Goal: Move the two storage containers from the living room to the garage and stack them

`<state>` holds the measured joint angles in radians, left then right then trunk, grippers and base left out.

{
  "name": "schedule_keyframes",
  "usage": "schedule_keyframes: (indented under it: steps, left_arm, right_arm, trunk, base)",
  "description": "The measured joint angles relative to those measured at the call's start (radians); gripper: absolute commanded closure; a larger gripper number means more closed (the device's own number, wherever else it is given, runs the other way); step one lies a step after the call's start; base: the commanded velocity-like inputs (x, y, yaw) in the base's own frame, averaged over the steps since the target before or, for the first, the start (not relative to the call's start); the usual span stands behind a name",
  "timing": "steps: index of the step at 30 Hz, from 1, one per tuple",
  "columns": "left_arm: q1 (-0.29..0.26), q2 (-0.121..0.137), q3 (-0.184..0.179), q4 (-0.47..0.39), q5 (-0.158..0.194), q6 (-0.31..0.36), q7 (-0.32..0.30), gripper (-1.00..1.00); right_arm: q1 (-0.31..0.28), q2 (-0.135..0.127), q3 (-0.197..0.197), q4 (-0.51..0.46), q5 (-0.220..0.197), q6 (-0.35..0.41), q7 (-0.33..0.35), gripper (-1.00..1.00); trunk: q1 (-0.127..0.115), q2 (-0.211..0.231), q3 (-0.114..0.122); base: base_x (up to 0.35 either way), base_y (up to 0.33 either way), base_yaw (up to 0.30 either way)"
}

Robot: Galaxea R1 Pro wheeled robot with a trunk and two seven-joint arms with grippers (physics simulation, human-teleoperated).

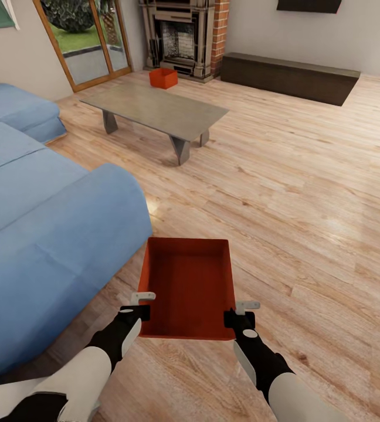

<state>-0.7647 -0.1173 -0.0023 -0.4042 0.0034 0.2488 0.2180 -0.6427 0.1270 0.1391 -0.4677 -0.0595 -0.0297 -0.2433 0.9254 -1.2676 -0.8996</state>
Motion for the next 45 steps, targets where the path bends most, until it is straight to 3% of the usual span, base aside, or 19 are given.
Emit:
schedule_keyframes:
  steps: [19,20,21,45]
  left_arm:
    - [0.000,0.012,-0.029,-0.007,0.033,0.001,-0.003,1.00]
    - [0.000,0.015,-0.041,-0.013,0.046,0.002,-0.003,1.00]
    - [0.000,0.019,-0.047,-0.013,0.055,0.001,-0.004,1.00]
    - [0.000,0.017,-0.047,-0.011,0.054,0.001,-0.002,1.00]
  right_arm:
    - [0.000,0.003,0.016,-0.009,-0.010,0.003,-0.013,1.00]
    - [0.000,0.010,-0.011,-0.012,0.023,0.003,-0.011,1.00]
    - [0.000,0.013,-0.012,-0.012,0.025,0.003,-0.011,1.00]
    - [0.000,0.011,-0.012,-0.012,0.026,0.004,-0.011,1.00]
  trunk:
    - [0.000,0.000,0.021]
    - [0.000,0.000,0.022]
    - [0.000,0.000,0.023]
    - [0.000,0.000,0.056]
  base:
    - [0.000,0.000,-0.107]
    - [0.000,0.000,-0.138]
    - [0.000,0.000,-0.138]
    - [0.000,0.000,-0.138]
